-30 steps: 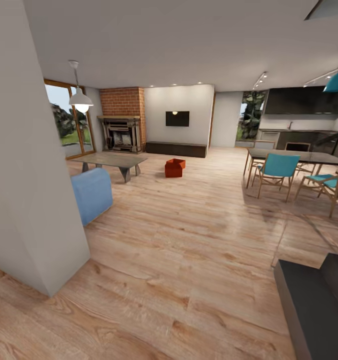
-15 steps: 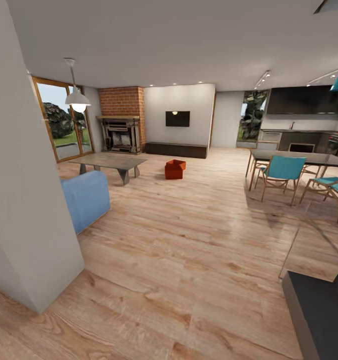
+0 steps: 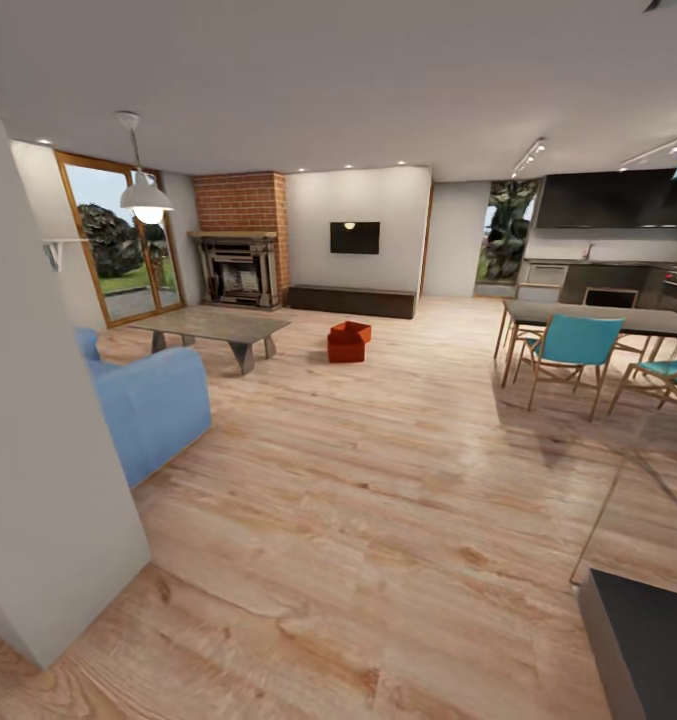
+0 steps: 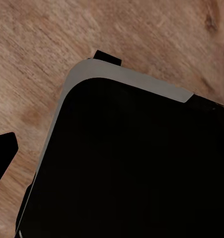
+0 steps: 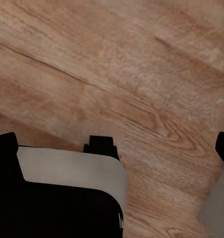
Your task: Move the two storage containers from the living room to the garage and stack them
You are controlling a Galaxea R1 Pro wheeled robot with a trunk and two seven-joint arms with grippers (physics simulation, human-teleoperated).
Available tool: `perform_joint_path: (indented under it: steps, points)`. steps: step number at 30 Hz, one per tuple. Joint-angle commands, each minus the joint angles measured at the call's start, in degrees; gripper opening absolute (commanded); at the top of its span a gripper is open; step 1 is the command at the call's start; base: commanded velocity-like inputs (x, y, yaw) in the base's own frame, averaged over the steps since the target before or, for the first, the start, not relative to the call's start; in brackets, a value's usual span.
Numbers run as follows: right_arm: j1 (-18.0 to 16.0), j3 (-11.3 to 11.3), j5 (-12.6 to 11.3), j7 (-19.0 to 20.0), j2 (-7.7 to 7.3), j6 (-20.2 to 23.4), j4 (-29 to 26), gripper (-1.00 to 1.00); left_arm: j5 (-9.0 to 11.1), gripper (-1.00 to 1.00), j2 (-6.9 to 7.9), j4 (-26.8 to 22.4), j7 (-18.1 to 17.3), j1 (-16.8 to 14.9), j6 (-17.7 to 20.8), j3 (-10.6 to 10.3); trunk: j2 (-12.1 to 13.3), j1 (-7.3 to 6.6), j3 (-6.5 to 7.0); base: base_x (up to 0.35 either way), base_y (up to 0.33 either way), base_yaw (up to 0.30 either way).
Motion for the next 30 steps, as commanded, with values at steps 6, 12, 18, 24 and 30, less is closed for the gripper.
perform_joint_path:
  steps: [6, 12, 18, 24, 30]
  points:
    - [-0.07, 0.3, 0.31, -0.28, 0.08, -0.18, 0.15, 1.0, 0.11, 1.0, 0.0, -0.02, 0.01, -0.01, -0.1, 0.13, -0.02, 0.03, -0.05, 0.321, -0.107, 0.0]
    - [-0.07, 0.24, 0.31, -0.28, 0.02, -0.23, 0.18, 1.0, 0.11, 1.0, 0.0, -0.02, -0.03, -0.01, -0.11, 0.13, -0.02, 0.03, -0.05, 0.311, -0.156, 0.0]
    - [-0.07, 0.29, 0.26, -0.28, 0.03, -0.26, 0.18, 1.0, 0.16, 1.0, 0.07, -0.02, -0.06, -0.01, 0.1, 0.21, -0.02, 0.03, -0.05, 0.295, -0.2, 0.0]
    - [-0.07, 0.3, 0.21, -0.28, 0.08, -0.16, 0.21, 1.0, 0.19, 1.0, 0.12, -0.02, -0.08, -0.01, 0.3, 0.27, -0.02, 0.03, -0.05, 0.301, -0.166, 0.0]
    - [-0.07, 0.3, 0.24, -0.21, 0.3, 0.46, 0.23, 1.0, 0.26, 1.0, 0.21, 0.05, -0.05, -0.01, 0.4, 0.3, -0.02, 0.03, -0.05, 0.313, -0.101, 0.0]
